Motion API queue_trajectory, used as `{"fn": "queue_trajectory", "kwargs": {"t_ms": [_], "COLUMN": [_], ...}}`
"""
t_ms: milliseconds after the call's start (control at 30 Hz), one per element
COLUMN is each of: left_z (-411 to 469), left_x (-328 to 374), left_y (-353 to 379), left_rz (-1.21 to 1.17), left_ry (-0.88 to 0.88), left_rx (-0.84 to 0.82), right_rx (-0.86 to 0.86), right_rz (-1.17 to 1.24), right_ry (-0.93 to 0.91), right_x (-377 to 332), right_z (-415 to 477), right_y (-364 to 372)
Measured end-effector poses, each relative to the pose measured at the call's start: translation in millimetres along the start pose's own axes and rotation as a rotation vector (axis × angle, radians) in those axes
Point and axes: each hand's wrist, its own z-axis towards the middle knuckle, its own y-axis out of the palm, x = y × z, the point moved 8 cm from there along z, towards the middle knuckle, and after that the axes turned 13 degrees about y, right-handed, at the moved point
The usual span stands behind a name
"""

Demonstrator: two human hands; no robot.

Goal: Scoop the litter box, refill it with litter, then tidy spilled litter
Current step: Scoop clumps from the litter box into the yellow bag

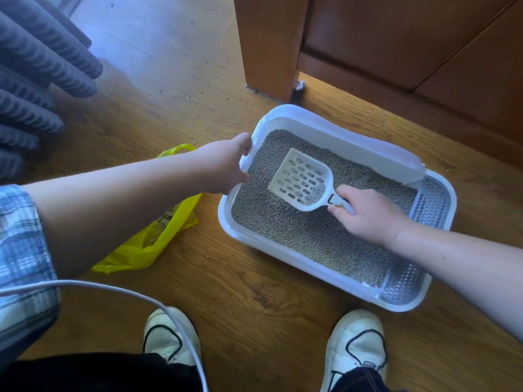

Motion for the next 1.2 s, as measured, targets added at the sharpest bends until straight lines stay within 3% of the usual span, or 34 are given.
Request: {"fn": "queue_trajectory", "kwargs": {"t_ms": [233,767,933,1200], "left_z": [1,-4,-12,-48], "left_x": [-1,-1,-1,-62], "left_y": [0,0,-7,-50], "left_rz": [0.009,-0.040,-0.081,0.049], "left_ry": [-0.002,0.001,0.066,-0.034], "left_rx": [-0.001,-0.015,-0.021,0.165], "right_rx": [-0.014,0.041,-0.042,0.031], "right_rz": [-0.179,-0.157,-0.106,-0.100], "right_ry": [-0.027,-0.045,0.002,-0.189], "right_x": [-2,-16,-18,-112], "right_z": [2,-4,-5,-12], "right_y": [0,-27,-36,-64]}}
